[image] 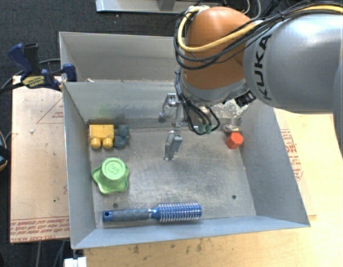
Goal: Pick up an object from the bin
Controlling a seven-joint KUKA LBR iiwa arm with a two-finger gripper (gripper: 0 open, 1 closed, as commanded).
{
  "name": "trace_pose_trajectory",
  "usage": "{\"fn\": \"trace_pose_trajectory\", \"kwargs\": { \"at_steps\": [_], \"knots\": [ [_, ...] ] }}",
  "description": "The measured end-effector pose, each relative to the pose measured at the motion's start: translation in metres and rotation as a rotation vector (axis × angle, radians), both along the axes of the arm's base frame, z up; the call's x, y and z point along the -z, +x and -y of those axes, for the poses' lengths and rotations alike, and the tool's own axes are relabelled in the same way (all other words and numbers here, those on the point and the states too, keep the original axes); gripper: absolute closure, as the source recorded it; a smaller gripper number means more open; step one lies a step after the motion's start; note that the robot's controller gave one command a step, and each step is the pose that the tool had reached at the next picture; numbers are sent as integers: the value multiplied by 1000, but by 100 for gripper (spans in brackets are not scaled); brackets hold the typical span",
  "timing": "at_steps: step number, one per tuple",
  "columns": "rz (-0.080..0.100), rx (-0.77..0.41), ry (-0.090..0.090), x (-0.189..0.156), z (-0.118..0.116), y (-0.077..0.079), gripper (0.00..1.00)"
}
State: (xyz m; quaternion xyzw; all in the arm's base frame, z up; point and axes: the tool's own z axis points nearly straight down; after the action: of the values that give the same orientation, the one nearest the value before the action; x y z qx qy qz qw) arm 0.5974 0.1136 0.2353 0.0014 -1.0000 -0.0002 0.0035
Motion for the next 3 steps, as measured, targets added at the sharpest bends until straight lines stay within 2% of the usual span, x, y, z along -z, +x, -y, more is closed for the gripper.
{"fn": "trace_pose_trajectory", "kwargs": {
  "at_steps": [1,2,3],
  "knots": [
    [3,-157,2,60,-68,-49,0],
    [23,-312,7,149,-107,-35,0],
    [11,-620,2,161,-122,6,0]
  ]
}}
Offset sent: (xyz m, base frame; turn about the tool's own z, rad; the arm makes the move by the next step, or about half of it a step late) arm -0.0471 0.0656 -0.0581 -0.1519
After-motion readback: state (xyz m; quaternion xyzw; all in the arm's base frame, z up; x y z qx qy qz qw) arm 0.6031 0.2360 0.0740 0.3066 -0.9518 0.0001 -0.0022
